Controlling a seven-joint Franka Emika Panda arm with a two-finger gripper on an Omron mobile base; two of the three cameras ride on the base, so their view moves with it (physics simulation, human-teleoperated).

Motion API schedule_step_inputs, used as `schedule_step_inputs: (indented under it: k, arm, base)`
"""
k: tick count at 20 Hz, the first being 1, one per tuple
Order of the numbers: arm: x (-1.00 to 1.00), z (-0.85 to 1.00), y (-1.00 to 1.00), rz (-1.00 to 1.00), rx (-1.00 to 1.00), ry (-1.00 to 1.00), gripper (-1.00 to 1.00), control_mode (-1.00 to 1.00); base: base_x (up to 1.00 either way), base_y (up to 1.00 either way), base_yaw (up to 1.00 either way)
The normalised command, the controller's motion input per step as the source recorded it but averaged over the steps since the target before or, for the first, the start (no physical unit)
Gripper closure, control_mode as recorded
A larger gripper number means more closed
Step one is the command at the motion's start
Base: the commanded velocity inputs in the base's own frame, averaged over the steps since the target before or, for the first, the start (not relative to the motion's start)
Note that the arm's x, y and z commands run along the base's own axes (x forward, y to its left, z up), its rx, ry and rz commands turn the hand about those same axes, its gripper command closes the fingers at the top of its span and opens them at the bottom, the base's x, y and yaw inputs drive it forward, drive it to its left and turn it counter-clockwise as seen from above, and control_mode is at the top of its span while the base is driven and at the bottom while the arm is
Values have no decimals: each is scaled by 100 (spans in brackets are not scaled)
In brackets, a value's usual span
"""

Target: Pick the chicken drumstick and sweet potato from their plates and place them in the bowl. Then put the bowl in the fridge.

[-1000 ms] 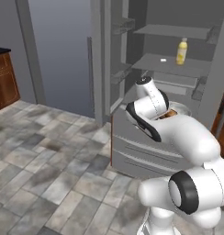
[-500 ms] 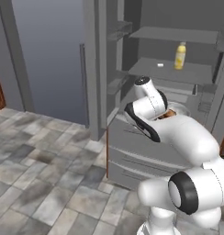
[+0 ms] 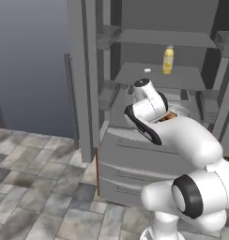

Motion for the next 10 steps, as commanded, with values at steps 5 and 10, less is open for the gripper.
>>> schedule_step_inputs:
  k: [5,10]
  arm:
    - [0,0,0,0,0,0,100,100]
    - [0,0,0,0,0,0,100,100]
  base:
    - [45,21,-48]
    - [32,29,-43]
